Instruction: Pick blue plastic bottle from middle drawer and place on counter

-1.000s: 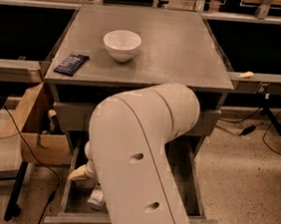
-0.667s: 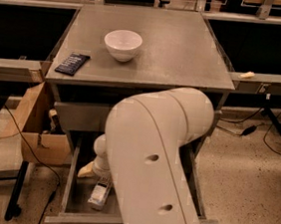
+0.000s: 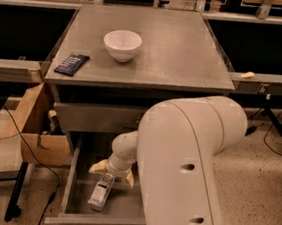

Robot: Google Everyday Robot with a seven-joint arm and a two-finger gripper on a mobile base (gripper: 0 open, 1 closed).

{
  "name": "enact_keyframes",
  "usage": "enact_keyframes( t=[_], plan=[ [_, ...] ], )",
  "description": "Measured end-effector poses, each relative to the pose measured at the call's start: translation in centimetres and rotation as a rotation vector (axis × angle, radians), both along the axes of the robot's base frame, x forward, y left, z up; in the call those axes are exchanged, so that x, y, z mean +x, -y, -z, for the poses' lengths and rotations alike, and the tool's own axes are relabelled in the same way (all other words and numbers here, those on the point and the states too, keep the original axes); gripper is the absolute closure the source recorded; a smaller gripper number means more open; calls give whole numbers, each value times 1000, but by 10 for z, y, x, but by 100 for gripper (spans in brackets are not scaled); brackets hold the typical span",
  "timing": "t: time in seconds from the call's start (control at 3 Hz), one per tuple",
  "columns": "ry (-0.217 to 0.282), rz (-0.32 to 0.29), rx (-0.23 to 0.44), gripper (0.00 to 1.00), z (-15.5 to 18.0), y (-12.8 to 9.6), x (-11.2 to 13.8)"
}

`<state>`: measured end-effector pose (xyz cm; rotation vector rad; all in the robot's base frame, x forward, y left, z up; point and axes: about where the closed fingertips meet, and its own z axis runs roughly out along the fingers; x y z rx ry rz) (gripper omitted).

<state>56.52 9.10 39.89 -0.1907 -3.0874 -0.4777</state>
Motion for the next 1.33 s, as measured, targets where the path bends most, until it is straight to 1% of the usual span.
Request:
enact_keyframes(
  t=[0.33, 1.0, 1.33],
  plan=[
    [-8, -10, 9, 0, 3, -3, -7],
    [-25, -71, -5, 0, 12, -34, -24],
    [-41, -82, -17, 18, 20, -41, -28]
  ],
)
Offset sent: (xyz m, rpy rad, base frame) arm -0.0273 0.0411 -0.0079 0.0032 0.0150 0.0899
